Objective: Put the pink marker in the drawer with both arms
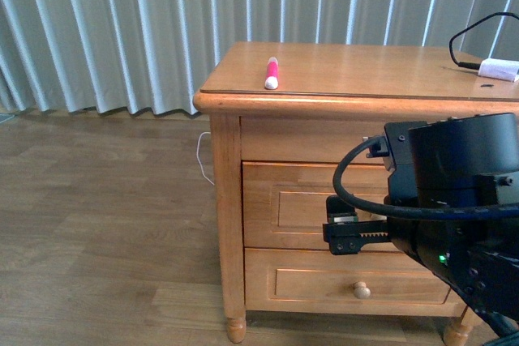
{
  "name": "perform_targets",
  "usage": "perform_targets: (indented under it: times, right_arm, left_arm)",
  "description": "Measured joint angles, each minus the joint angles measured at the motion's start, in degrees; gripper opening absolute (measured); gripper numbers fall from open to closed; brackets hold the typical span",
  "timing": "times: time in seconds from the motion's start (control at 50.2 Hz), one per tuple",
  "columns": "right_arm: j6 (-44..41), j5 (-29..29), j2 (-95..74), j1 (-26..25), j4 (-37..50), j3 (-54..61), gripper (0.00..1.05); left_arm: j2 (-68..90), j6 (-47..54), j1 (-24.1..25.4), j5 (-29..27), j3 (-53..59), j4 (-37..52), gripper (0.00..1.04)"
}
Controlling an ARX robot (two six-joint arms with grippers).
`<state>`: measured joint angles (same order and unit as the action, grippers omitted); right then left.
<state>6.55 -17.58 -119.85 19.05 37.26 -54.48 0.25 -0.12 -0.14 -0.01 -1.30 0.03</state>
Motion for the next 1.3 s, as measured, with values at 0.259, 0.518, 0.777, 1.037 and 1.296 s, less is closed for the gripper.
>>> perform_targets:
  times: [0.259, 0.518, 0.777, 1.037, 1.296]
  right_arm:
    - [2.75, -0.79, -4.74, -0.7, -1.64, -5.49, 0.96]
    - [2.95, -0.74, -7.8, -0.74, -2.84, -8.96, 0.96]
    - [2.1, -1.07, -9.16, -0.85, -2.19, -9.66, 0.8]
    - [1.14, -2.54, -9.16, -1.64, -1.9, -9.64, 0.42]
    - [1.4, -2.93, -9.16, -2.01, -1.88, -9.2, 0.24]
  left_arm:
    - [0.0, 0.0, 0.0, 0.0, 0.0, 0.0, 0.98]
    - [0.0, 0.0, 0.0, 0.0, 0.0, 0.0, 0.98]
    - [0.0, 0.0, 0.0, 0.0, 0.0, 0.0, 0.98]
    - [0.0, 0.0, 0.0, 0.0, 0.0, 0.0, 0.98]
    - [0.0, 0.0, 0.0, 0.0, 0.0, 0.0, 0.98]
